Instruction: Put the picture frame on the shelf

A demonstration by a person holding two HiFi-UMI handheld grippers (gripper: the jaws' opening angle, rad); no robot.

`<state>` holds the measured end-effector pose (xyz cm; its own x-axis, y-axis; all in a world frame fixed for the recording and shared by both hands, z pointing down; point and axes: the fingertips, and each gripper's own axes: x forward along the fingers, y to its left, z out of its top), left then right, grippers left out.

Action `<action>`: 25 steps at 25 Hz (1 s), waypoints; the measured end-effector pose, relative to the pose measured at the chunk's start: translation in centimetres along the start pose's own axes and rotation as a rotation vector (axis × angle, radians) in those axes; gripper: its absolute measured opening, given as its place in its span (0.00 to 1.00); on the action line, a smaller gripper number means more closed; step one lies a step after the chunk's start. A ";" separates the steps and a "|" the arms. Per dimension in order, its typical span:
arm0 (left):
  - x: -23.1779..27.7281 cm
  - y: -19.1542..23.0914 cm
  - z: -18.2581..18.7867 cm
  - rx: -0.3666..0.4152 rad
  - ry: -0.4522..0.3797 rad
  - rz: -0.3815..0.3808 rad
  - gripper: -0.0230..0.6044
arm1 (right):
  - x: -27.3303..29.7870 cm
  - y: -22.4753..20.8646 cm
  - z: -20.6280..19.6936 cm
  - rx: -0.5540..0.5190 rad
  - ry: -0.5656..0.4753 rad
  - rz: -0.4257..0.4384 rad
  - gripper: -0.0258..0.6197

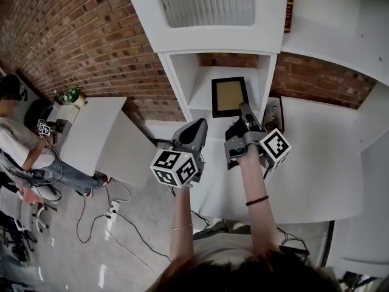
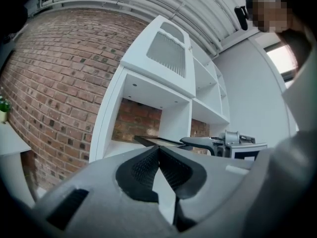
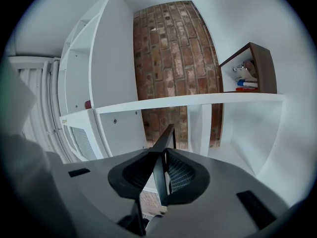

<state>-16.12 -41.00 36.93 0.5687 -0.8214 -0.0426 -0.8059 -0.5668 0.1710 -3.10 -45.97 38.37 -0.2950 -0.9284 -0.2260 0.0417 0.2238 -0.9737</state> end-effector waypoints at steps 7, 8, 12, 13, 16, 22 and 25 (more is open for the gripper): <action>0.6 0.8 -0.2 -0.007 0.008 -0.037 0.05 | 0.5 -0.7 0.0 -0.010 -0.034 -0.032 0.15; 0.6 0.9 -0.2 -0.008 0.010 -0.039 0.05 | 0.7 -0.8 -0.1 -0.010 -0.037 -0.030 0.15; 0.5 1.8 -0.2 -0.017 0.008 -0.044 0.05 | 1.2 -1.4 -0.5 -0.012 -0.046 -0.040 0.15; 0.5 1.9 -0.3 -0.020 0.008 -0.045 0.05 | 1.2 -1.6 -0.6 -0.012 -0.048 -0.047 0.15; 0.5 2.2 -0.4 -0.024 0.011 -0.050 0.05 | 1.5 -1.9 -0.7 -0.010 -0.055 -0.062 0.15; 0.2 3.1 -0.6 -0.033 0.006 -0.052 0.05 | 1.9 -2.6 -1.1 -0.003 -0.069 -0.065 0.15; 0.1 3.7 -0.5 -0.035 0.000 -0.046 0.05 | 2.2 -2.8 -1.2 -0.005 -0.071 -0.068 0.15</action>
<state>-18.97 -43.14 38.00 0.6053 -0.7943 -0.0510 -0.7725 -0.6017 0.2031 -5.04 -48.23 40.61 -0.2284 -0.9601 -0.1613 0.0190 0.1612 -0.9867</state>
